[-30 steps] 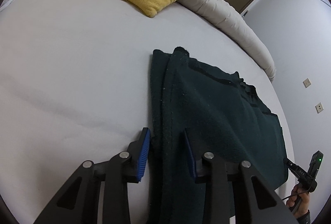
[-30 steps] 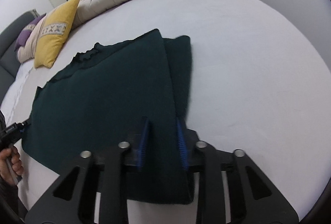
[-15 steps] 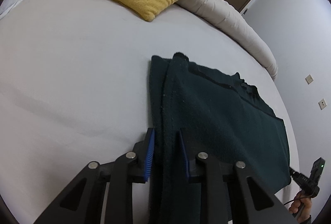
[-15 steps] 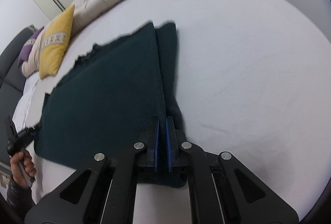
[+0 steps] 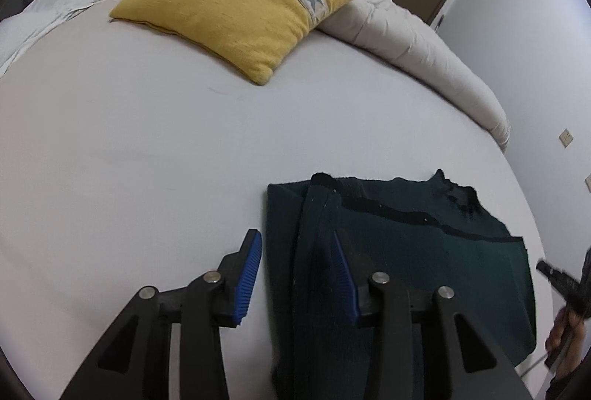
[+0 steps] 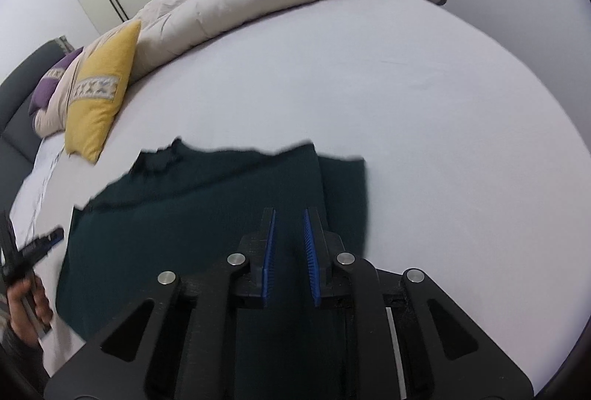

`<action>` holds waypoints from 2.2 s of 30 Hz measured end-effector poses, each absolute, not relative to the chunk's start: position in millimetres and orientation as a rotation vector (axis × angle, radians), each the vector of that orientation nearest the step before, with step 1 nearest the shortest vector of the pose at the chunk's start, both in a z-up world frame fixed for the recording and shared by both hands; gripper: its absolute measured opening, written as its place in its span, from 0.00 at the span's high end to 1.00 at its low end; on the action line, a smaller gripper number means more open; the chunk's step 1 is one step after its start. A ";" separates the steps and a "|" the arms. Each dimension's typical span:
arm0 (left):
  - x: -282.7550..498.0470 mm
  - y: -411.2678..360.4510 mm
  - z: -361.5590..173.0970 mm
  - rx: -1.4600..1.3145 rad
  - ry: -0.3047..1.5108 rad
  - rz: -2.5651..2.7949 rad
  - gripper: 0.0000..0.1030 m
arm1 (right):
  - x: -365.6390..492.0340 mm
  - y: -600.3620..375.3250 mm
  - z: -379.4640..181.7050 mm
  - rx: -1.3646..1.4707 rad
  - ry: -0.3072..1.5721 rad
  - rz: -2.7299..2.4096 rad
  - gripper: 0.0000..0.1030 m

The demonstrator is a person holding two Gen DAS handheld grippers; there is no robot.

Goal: Fold small clothes

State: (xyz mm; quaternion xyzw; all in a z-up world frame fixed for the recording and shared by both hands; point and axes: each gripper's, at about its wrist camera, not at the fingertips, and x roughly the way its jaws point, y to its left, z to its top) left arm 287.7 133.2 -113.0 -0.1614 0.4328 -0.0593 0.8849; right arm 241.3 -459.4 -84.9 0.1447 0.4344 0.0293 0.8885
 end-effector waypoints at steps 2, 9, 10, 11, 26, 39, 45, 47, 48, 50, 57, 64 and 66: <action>295.6 128.8 -115.9 -0.307 0.910 -0.125 0.60 | 259.5 -457.7 -89.4 0.303 0.893 0.053 0.79; 309.9 119.6 -127.1 -0.254 0.926 -0.121 0.60 | 279.0 -452.8 -108.1 0.262 0.889 0.015 0.44; 310.7 118.6 -127.6 -0.243 0.927 -0.120 0.60 | 278.4 -452.1 -110.6 0.257 0.892 0.010 0.44; 311.5 117.9 -127.7 -0.236 0.927 -0.119 0.60 | 278.4 -453.0 -112.5 0.253 0.897 0.004 0.45; 312.2 96.3 -127.0 -0.065 0.881 -0.125 0.82 | 286.5 -442.5 -122.9 0.194 0.911 -0.014 0.87; 303.1 104.1 -99.1 -0.136 0.779 -0.088 0.88 | 265.9 -445.4 -88.0 0.174 0.760 -0.081 0.95; 312.7 107.6 -91.5 -0.154 0.762 -0.056 0.94 | 271.5 -452.0 -81.4 0.179 0.747 -0.110 0.95; 317.1 109.6 -92.2 -0.163 0.762 -0.050 0.94 | 276.7 -453.8 -82.0 0.187 0.748 -0.115 0.95; 319.3 109.3 -93.7 -0.157 0.766 -0.047 0.94 | 280.2 -453.8 -83.0 0.191 0.749 -0.117 0.95; 324.3 105.9 -99.4 -0.143 0.775 -0.037 0.94 | 287.9 -452.3 -86.1 0.189 0.751 -0.122 0.95; 351.3 108.3 -118.3 -0.196 0.810 -0.003 0.94 | 305.9 -455.8 -112.0 0.194 0.795 -0.180 0.95; 355.0 106.9 -133.5 -0.179 0.872 0.010 0.84 | 319.6 -473.7 -139.4 0.269 0.922 -0.141 0.91; 345.6 111.9 -123.8 -0.189 0.853 0.023 0.77 | 311.7 -471.7 -132.3 0.243 0.916 -0.163 0.71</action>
